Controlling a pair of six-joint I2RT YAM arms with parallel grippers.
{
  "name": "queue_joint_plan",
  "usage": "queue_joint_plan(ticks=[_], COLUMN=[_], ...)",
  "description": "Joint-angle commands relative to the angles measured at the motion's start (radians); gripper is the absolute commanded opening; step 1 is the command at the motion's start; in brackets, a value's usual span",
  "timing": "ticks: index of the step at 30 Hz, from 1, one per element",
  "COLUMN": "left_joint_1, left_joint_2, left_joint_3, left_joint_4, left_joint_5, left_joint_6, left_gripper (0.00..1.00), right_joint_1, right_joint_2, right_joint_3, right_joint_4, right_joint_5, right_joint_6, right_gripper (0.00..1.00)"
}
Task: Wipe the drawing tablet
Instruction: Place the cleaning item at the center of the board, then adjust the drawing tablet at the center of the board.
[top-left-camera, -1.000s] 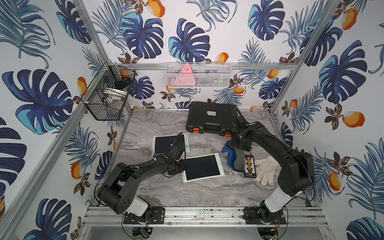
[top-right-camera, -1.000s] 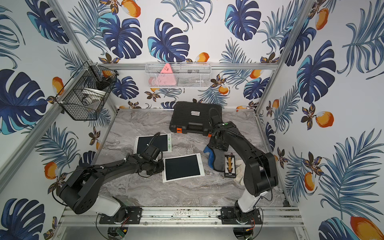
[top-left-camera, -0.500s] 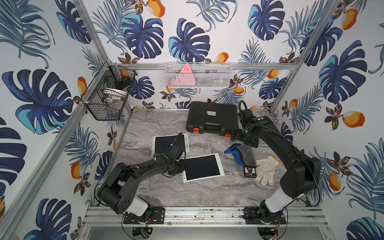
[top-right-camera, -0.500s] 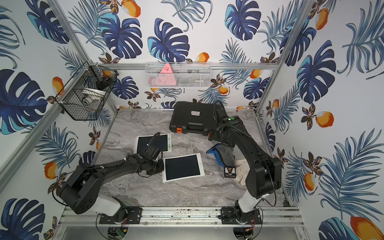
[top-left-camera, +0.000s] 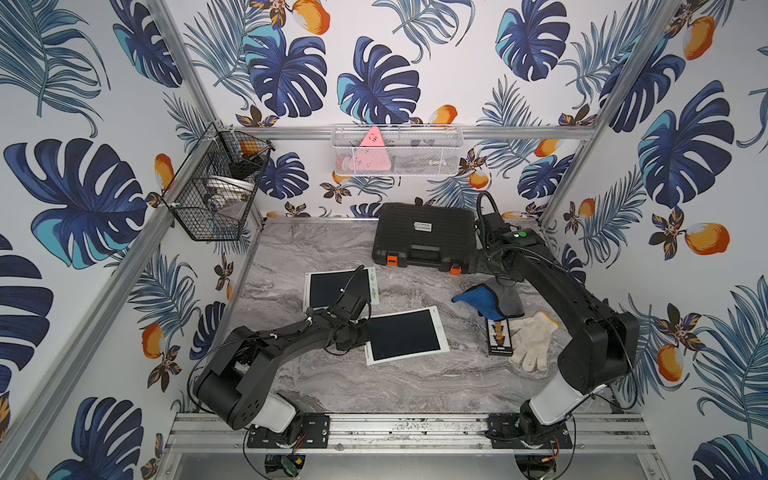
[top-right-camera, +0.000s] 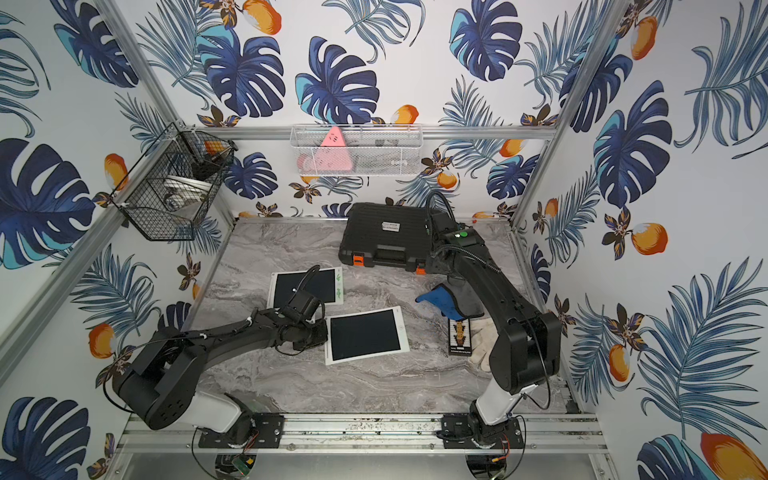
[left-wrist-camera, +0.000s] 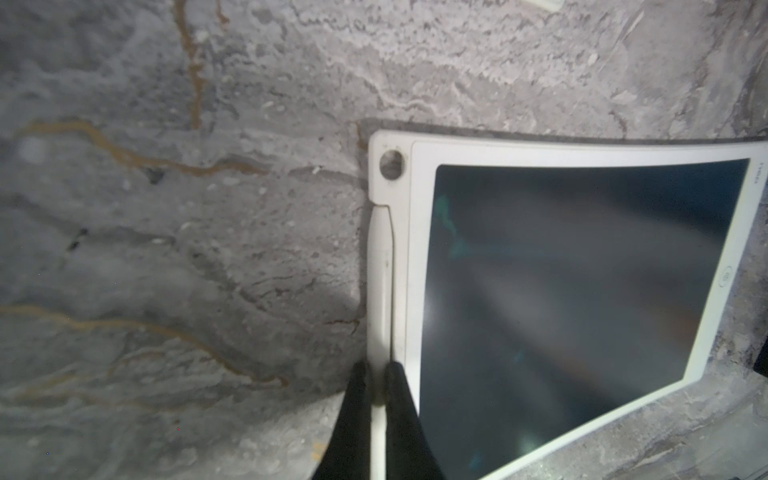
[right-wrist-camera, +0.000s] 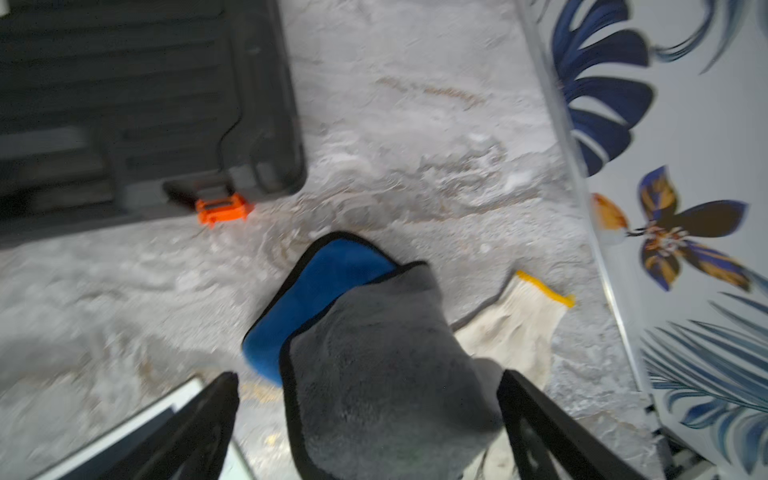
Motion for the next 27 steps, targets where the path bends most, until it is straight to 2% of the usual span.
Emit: queue_joint_plan(ticks=[1, 6, 9, 12, 15, 18, 20, 24, 27], left_joint_1=[0.005, 0.005, 0.005, 0.006, 0.006, 0.005, 0.006, 0.006, 0.006], left_joint_2=[0.022, 0.02, 0.019, 0.026, 0.037, 0.043, 0.048, 0.057, 0.064], left_joint_3=[-0.028, -0.025, -0.022, -0.019, -0.016, -0.016, -0.014, -0.009, -0.005], left_joint_4=[-0.339, -0.346, -0.35, -0.348, -0.343, -0.335, -0.336, -0.334, -0.33], left_joint_5=[-0.138, -0.141, -0.141, -0.132, -0.127, -0.124, -0.123, -0.123, -0.125], left_joint_6=[0.019, 0.023, 0.026, 0.031, 0.035, 0.036, 0.037, 0.042, 0.044], left_gripper=[0.06, 0.06, 0.06, 0.06, 0.06, 0.06, 0.06, 0.06, 0.05], right_joint_1=[-0.024, -0.021, -0.021, -0.002, 0.047, 0.082, 0.114, 0.146, 0.195], right_joint_2=[0.02, 0.0, -0.014, -0.045, -0.077, -0.123, -0.133, -0.075, -0.021], right_joint_3=[0.029, 0.003, -0.049, -0.104, -0.19, -0.332, -0.402, -0.448, -0.446], right_joint_4=[-0.033, 0.019, 0.066, 0.073, 0.057, 0.139, 0.198, 0.238, 0.256], right_joint_5=[0.229, 0.232, 0.066, -0.141, -0.264, -0.507, -0.608, -0.683, -0.674], right_joint_6=[0.047, 0.055, 0.034, 0.044, 0.098, 0.111, 0.121, 0.126, 0.12], right_gripper=[1.0, 1.0, 1.0, 0.9, 0.81, 0.68, 0.58, 0.3, 0.27])
